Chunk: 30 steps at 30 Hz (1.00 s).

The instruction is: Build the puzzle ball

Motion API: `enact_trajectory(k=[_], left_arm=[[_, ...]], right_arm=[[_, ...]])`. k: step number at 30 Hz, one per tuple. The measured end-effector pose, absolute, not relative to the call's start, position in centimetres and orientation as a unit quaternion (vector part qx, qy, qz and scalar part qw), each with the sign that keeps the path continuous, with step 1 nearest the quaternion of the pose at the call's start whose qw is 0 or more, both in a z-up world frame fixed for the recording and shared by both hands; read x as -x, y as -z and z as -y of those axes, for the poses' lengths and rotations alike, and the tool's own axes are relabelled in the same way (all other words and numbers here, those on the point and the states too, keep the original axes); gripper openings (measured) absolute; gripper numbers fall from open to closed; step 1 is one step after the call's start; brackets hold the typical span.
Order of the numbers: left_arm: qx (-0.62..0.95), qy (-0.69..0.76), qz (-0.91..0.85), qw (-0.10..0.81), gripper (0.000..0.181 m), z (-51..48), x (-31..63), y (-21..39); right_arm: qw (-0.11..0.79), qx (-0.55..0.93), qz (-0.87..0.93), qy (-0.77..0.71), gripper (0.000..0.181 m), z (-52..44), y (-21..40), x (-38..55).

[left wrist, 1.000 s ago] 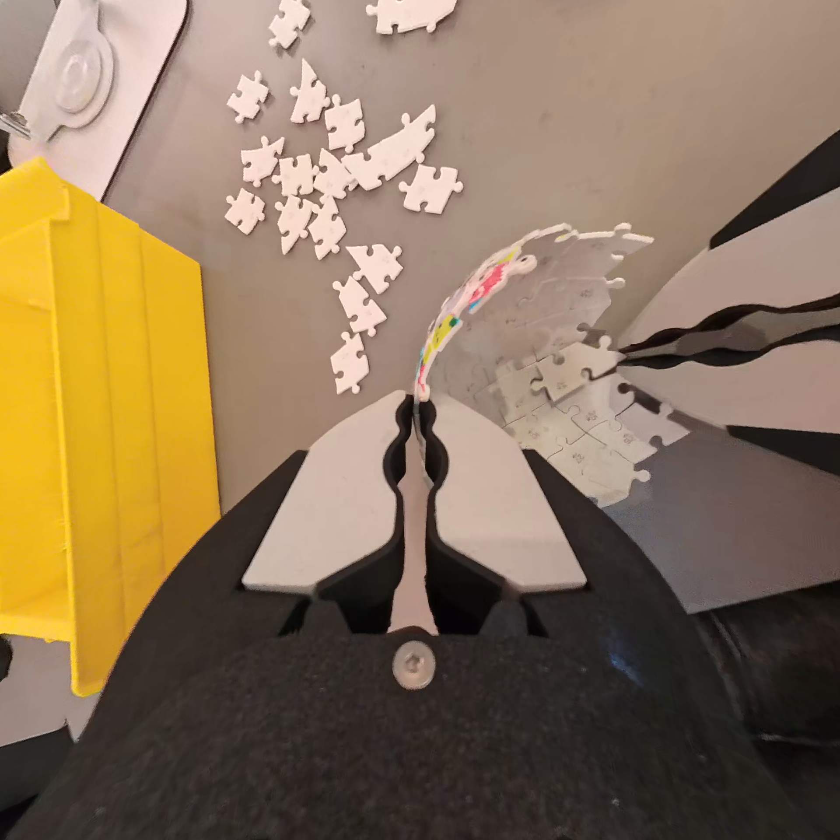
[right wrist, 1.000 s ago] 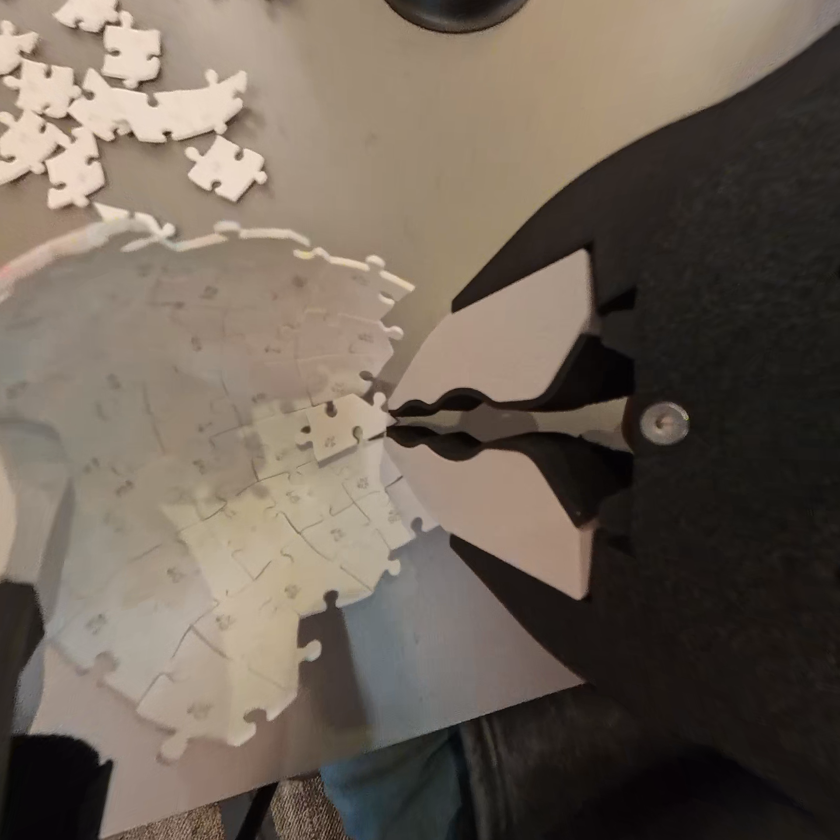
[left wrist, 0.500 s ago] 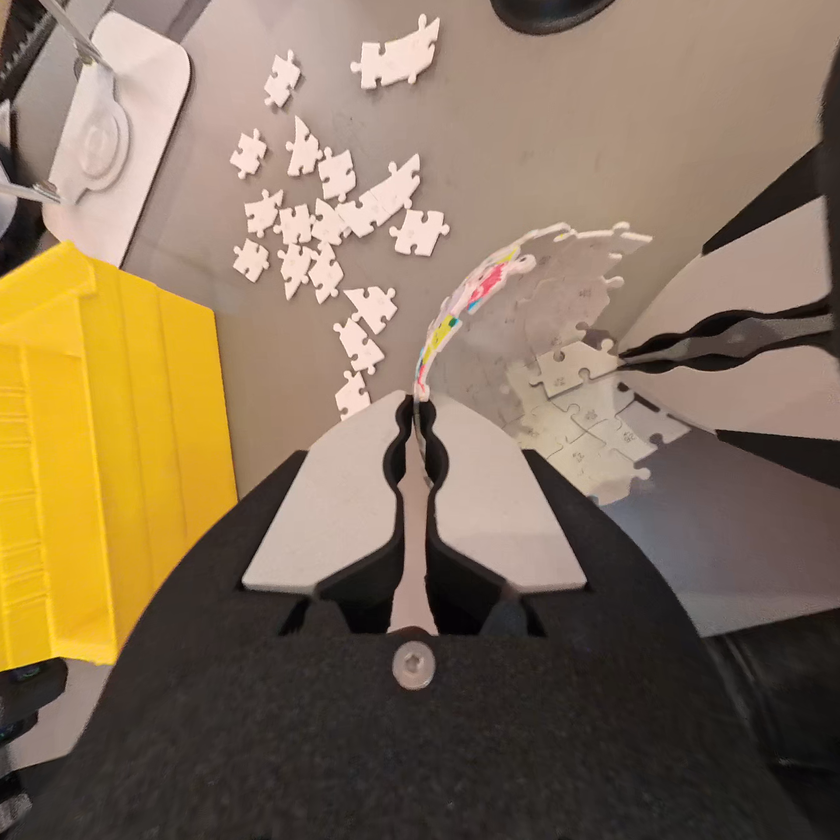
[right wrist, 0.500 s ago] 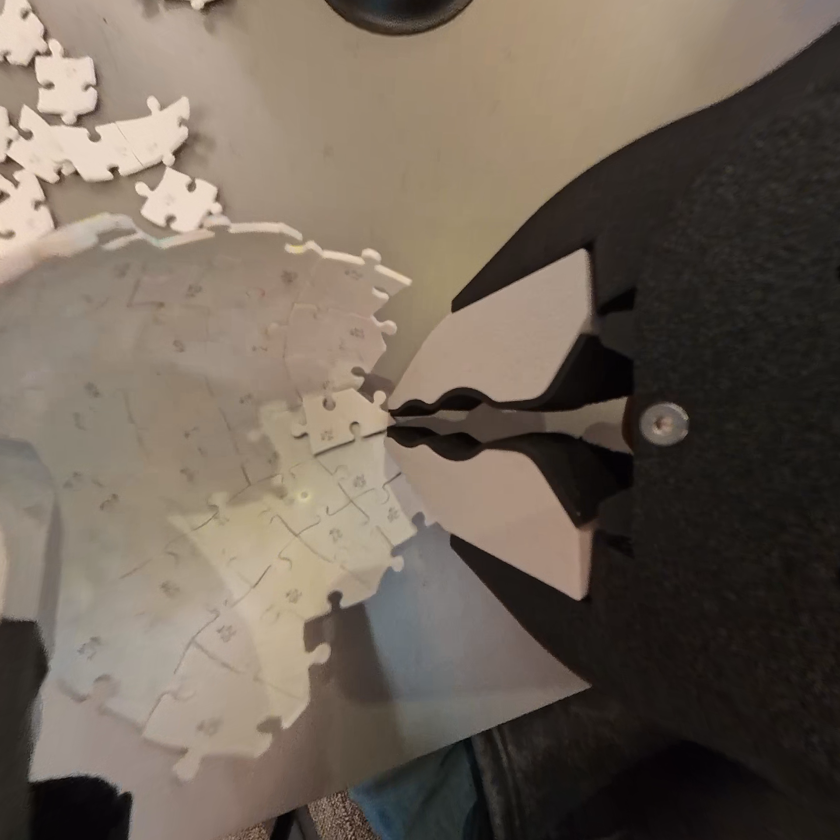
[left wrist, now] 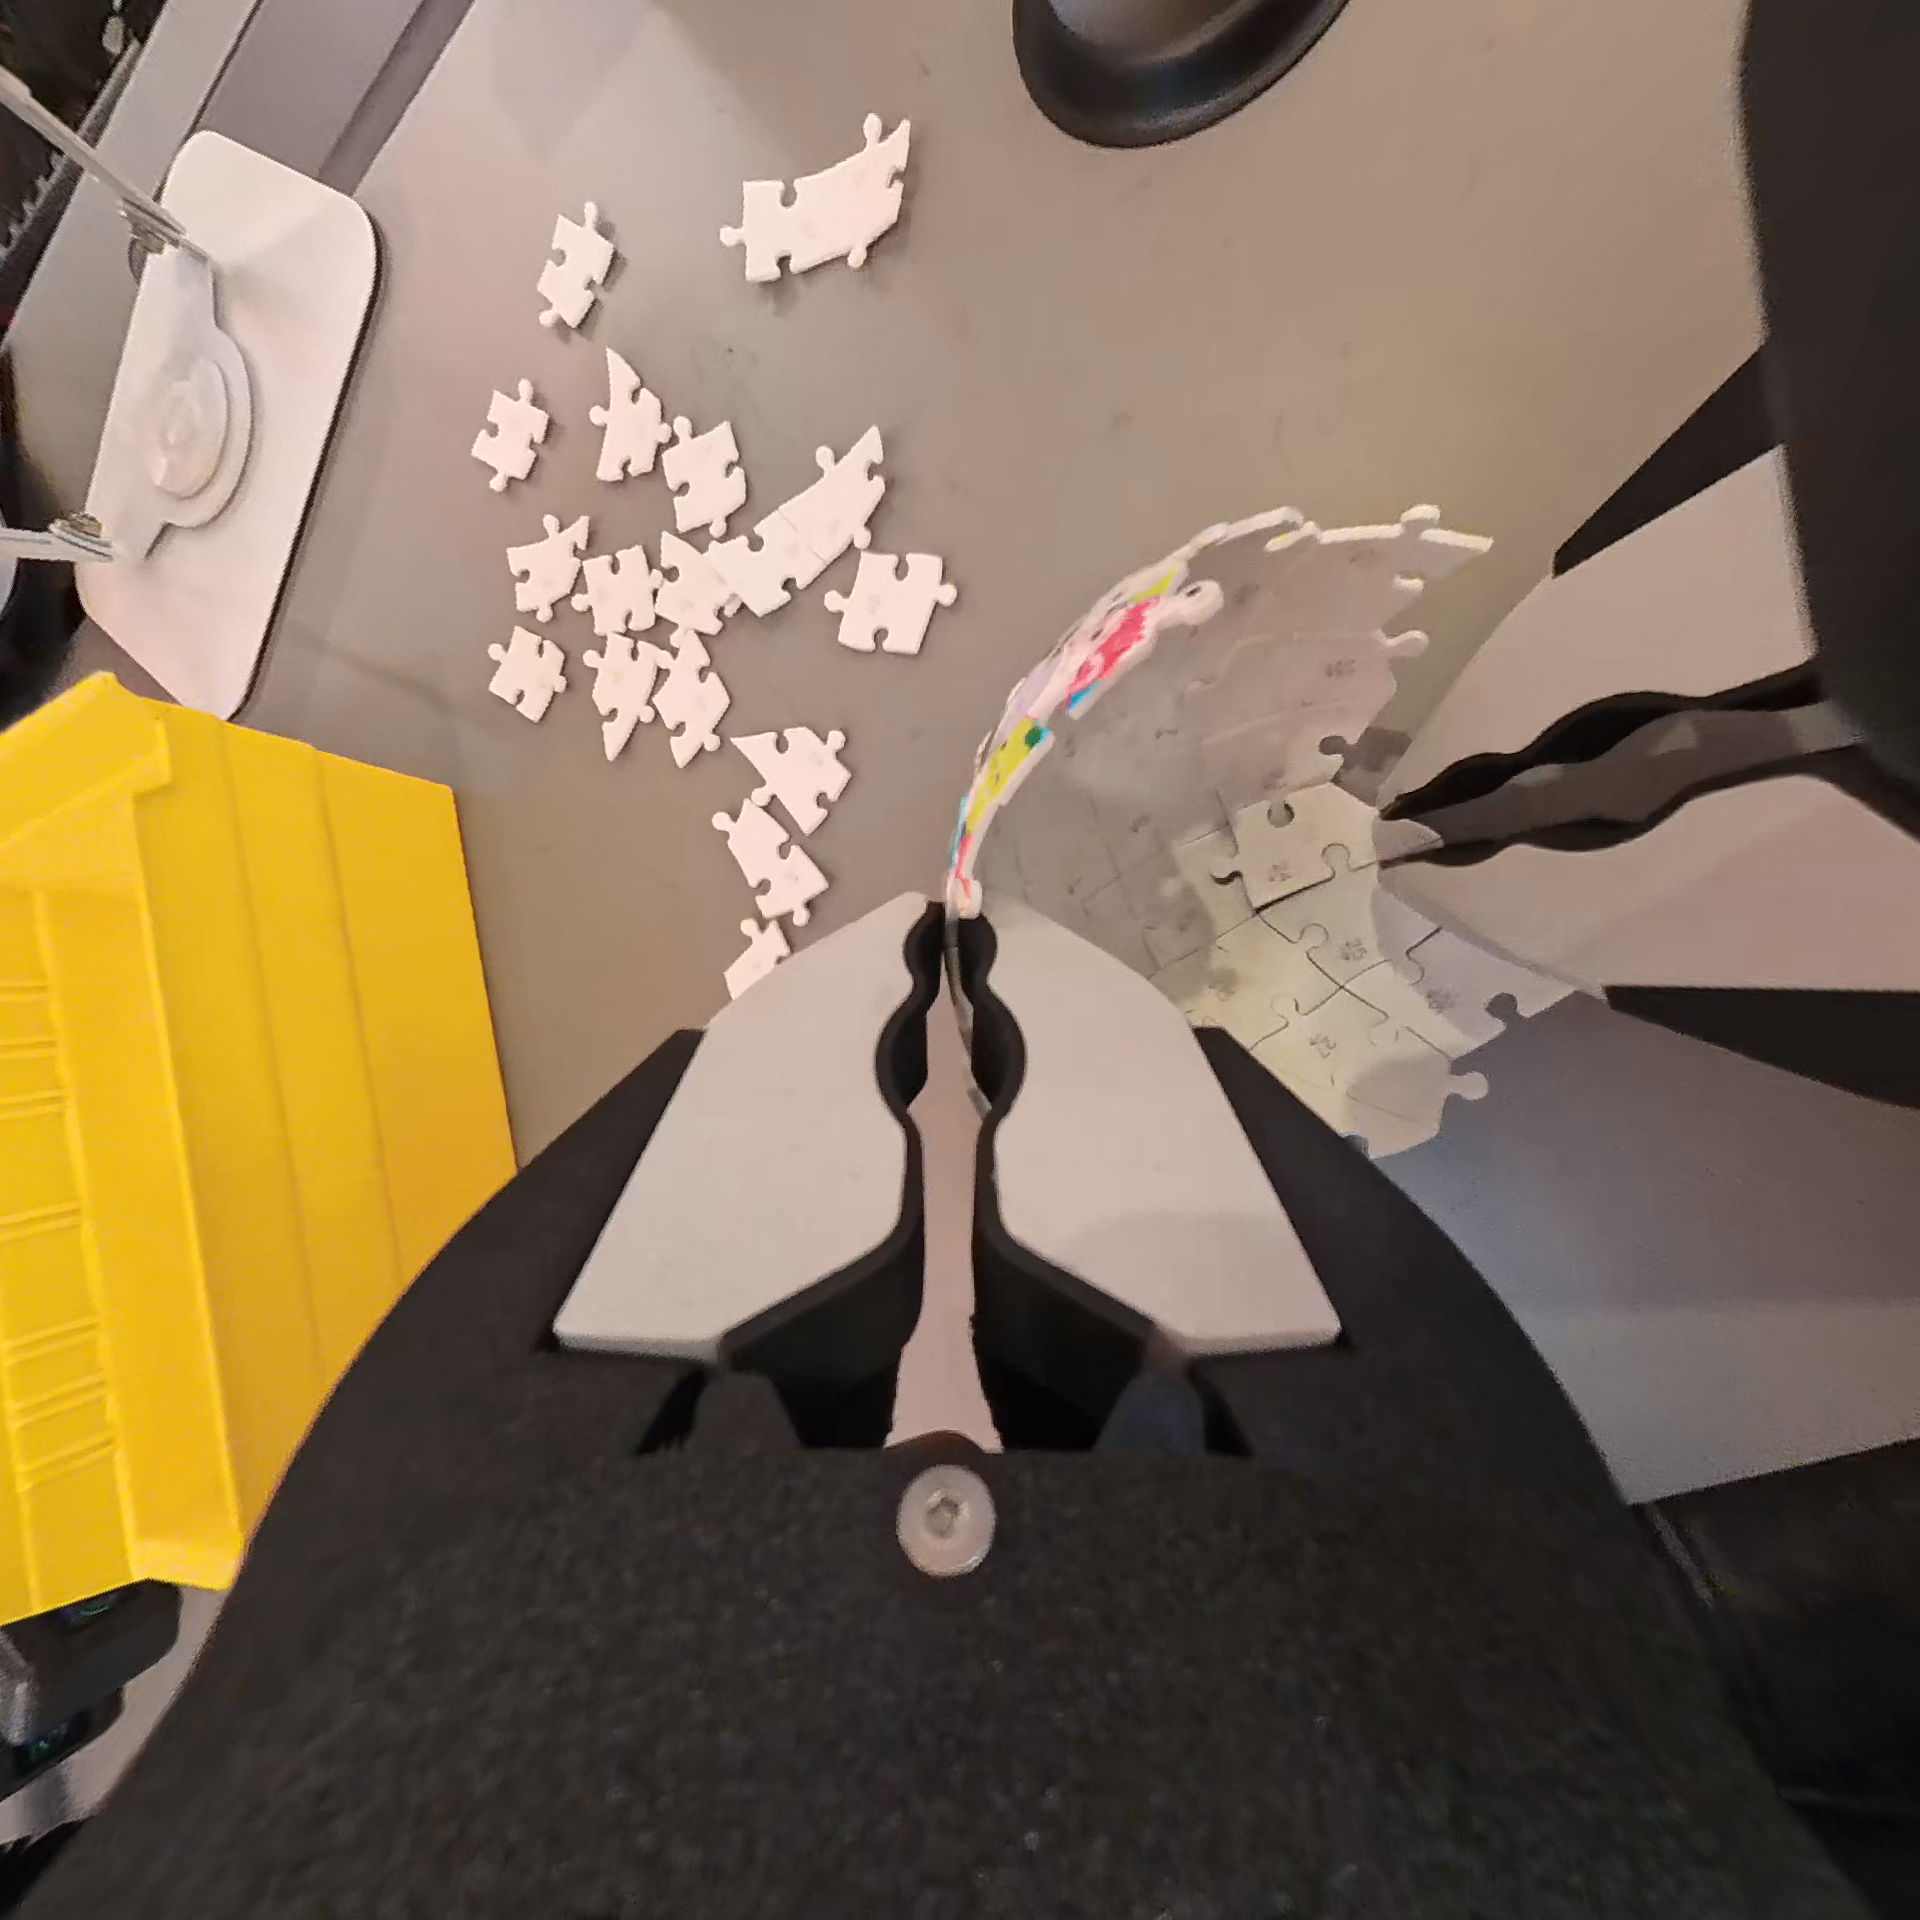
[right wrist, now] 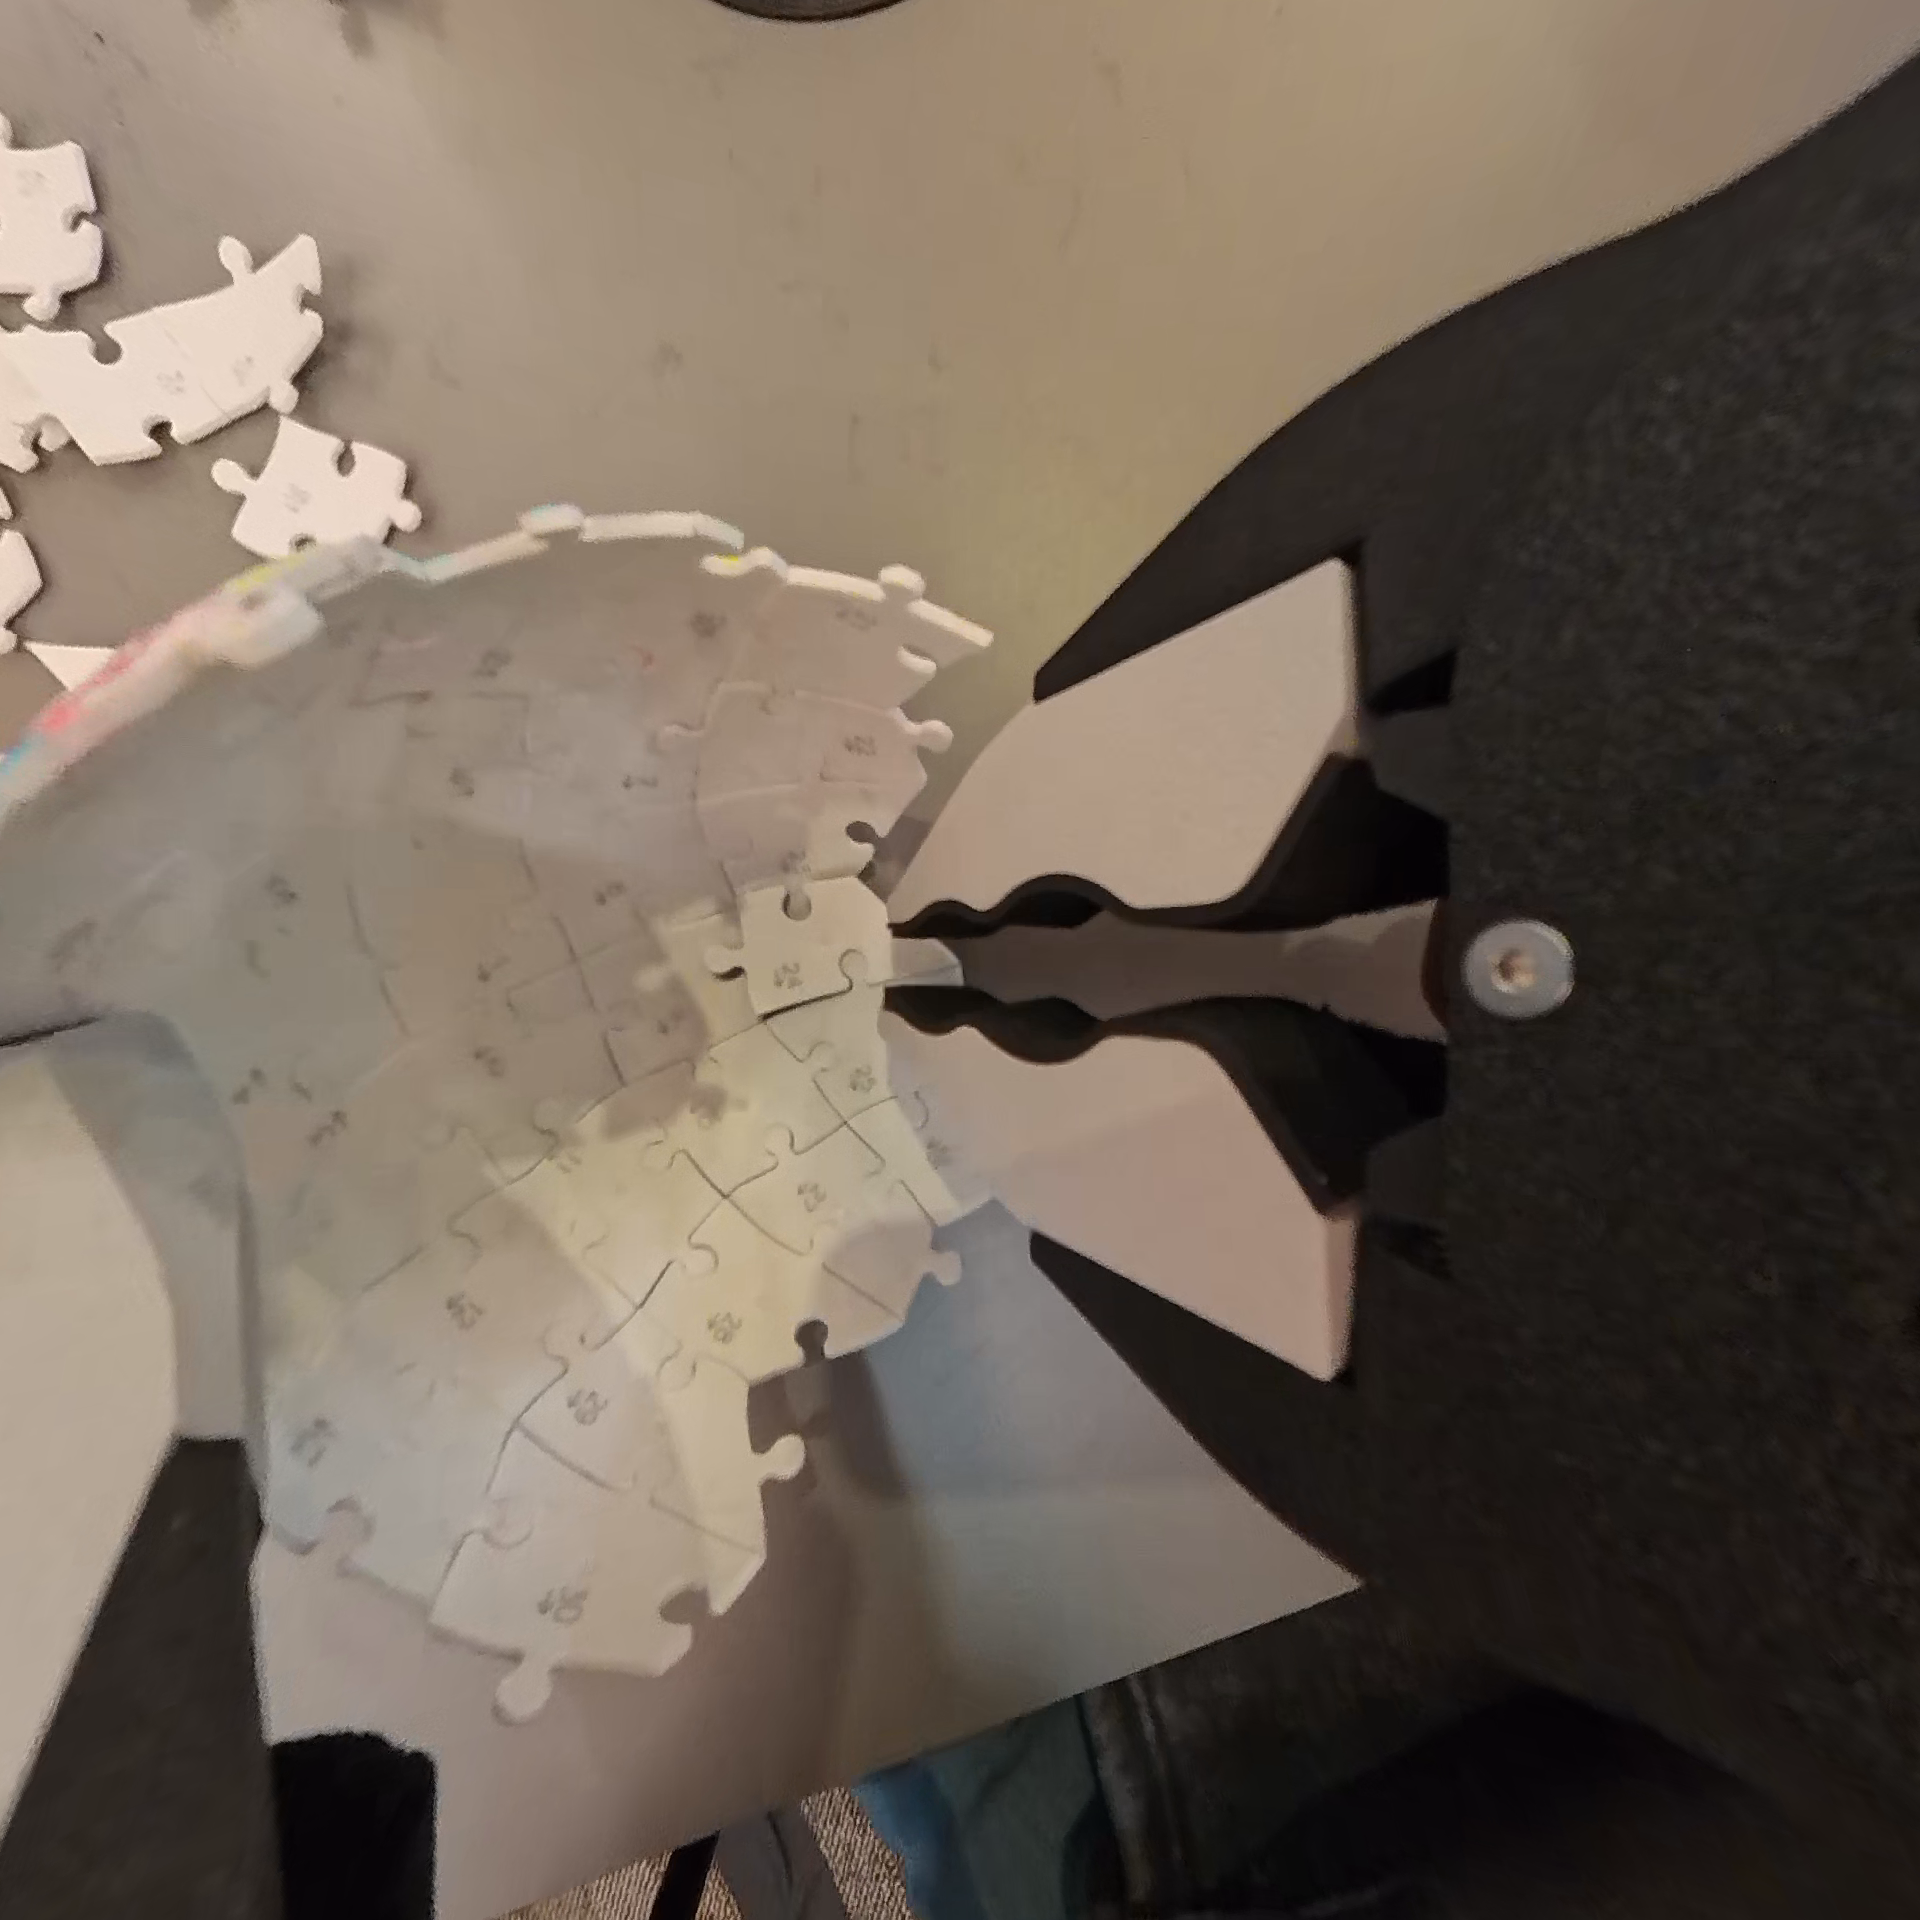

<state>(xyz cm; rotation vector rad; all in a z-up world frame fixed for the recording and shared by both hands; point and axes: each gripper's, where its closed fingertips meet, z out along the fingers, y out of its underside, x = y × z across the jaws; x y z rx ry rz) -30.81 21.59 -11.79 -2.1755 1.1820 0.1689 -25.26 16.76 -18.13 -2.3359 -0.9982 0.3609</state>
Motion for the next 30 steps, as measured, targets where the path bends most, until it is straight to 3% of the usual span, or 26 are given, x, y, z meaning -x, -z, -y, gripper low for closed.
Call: enact_trajectory(k=[5, 12, 16, 30], left_arm=[[0.819, -0.077, -0.464, 0.329, 0.002, -21.6, 30.0, 11.5], [0.797, -0.099, -0.483, 0.350, 0.002, -21.7, 28.5, 11.1], [0.779, -0.109, -0.494, 0.371, 0.002, -21.8, 27.5, 10.9], [0.719, -0.113, -0.563, 0.391, 0.002, -21.9, 24.5, 10.7]], right_arm=[[0.321, 0.850, 0.387, -0.156, 0.005, -16.9, 17.1, 24.7], [0.474, 0.735, 0.474, -0.101, 0.000, -17.7, 16.1, 25.2], [0.482, 0.709, 0.514, 0.021, 0.000, -18.4, 17.2, 24.2], [0.488, 0.702, 0.505, 0.121, 0.000, -19.4, 17.5, 22.8]])
